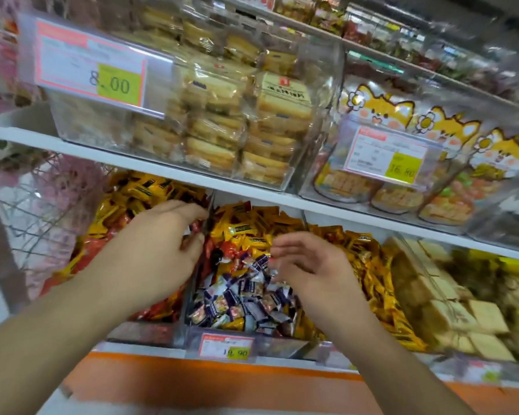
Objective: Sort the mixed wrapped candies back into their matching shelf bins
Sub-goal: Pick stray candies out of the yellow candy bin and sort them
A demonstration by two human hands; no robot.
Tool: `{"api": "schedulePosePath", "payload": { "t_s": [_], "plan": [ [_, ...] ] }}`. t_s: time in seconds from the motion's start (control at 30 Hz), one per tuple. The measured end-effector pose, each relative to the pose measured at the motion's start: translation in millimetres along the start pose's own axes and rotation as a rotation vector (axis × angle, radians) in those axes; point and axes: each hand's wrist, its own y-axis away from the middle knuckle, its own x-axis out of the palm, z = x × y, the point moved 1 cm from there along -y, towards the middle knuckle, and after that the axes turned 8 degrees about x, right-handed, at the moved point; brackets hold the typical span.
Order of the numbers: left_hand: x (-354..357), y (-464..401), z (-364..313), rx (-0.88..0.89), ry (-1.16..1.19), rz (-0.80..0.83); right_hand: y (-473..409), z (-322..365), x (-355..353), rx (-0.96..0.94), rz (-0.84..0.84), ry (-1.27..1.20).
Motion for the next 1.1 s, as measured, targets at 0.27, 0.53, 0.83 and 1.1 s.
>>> {"api": "schedulePosePath", "payload": {
  "t_s": [0.27,0.53,0.83,1.1],
  "plan": [
    [66.9,-0.8,-72.0,0.266,0.132,0.269,-23.7,-68.7,-89.4,0.159,-0.215,0.119],
    [105.7,-18.1,-105.7,0.309,0.187,0.343,-69.4,-107.5,-128.1,0.093,-0.276,0.461],
    [121.5,-22.3,-108.6,0.32,0.15,0.294,-135.5,-125.0,-110.5,0.083,-0.174,0.688],
    [121.4,-21.7,-108.0,0.307,0.151,0.318,-124.2,-122.9,-121.3,0.025,-0.33,0.594]
  ]
}}
